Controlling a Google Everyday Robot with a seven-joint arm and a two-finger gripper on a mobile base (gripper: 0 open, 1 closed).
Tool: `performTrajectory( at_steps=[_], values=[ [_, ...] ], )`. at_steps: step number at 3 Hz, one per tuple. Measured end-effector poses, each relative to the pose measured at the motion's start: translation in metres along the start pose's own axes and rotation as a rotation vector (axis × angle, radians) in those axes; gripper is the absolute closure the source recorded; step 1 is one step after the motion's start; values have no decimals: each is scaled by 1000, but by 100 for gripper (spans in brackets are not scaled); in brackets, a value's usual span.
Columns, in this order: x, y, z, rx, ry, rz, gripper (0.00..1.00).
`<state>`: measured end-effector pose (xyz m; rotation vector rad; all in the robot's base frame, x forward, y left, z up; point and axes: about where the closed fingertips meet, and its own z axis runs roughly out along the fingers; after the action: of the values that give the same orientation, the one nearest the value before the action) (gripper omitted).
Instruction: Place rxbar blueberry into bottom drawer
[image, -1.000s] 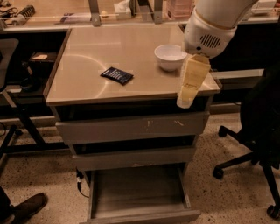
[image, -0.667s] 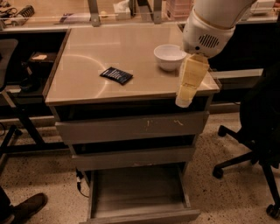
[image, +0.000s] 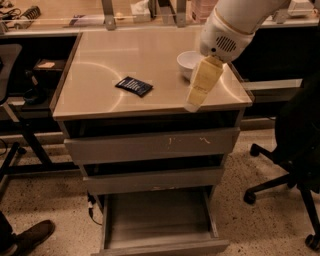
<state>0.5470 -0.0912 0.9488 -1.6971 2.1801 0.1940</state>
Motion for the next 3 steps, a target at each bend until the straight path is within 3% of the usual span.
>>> performTrajectory(
  at_steps=[1,2,3],
  values=[
    [-26,-25,5,-7,-40,37,0],
    [-46,-44,18,-44,-82,59,0],
    [-50,-47,19,-38,-92,58,0]
  ],
)
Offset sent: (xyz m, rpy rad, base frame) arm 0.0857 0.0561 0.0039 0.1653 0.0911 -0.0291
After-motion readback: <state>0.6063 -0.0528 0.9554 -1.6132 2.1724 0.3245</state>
